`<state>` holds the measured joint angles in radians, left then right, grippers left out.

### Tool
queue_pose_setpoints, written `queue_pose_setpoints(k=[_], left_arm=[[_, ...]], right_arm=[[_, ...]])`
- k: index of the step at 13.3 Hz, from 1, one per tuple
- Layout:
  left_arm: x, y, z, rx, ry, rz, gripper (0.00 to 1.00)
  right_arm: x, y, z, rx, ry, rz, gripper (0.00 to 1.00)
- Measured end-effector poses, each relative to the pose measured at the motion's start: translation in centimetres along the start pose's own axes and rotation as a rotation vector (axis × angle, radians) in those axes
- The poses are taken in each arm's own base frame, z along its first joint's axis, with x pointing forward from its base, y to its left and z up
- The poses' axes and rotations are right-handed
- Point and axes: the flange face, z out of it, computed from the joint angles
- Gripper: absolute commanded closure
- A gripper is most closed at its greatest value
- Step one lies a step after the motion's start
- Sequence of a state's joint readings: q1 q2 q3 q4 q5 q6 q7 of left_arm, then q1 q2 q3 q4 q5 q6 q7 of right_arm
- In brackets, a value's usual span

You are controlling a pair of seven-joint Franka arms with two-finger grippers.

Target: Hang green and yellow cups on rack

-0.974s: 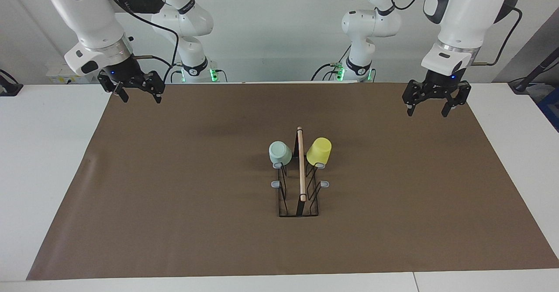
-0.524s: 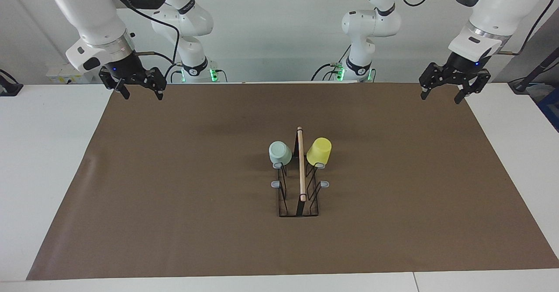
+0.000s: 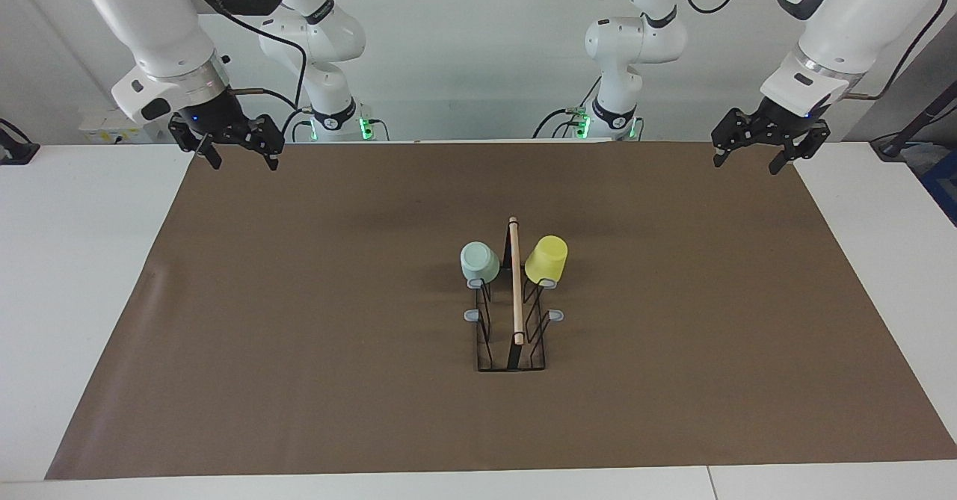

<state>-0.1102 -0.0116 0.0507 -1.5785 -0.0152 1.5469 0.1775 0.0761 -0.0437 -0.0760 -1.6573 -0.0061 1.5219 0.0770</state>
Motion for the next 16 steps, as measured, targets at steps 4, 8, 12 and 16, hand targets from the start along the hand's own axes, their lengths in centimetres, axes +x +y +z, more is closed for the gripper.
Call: queue_pose_setpoints(k=[4,8,12,16], left_arm=[[0.0,1.2,0.1,0.003,-0.016,-0.037,0.0],[0.0,1.2,0.1,0.003,-0.016,-0.009,0.0],[0.0,1.3,0.0,0.003,-0.016,-0.008,0.0],[-0.1,1.2,0.0,0.003,-0.018,-0.015,0.0]], right_arm=[[0.0,0.6,0.1,-0.002,-0.007,0.009,0.0],[-0.1,-0.3,0.1,-0.009,-0.006,-0.008,0.0],[-0.3,-1.6,-0.1,-0.013,-0.006,-0.033,0.0],[-0.2,-1.2,-0.2,-0.011,-0.006,-0.026,0.0]])
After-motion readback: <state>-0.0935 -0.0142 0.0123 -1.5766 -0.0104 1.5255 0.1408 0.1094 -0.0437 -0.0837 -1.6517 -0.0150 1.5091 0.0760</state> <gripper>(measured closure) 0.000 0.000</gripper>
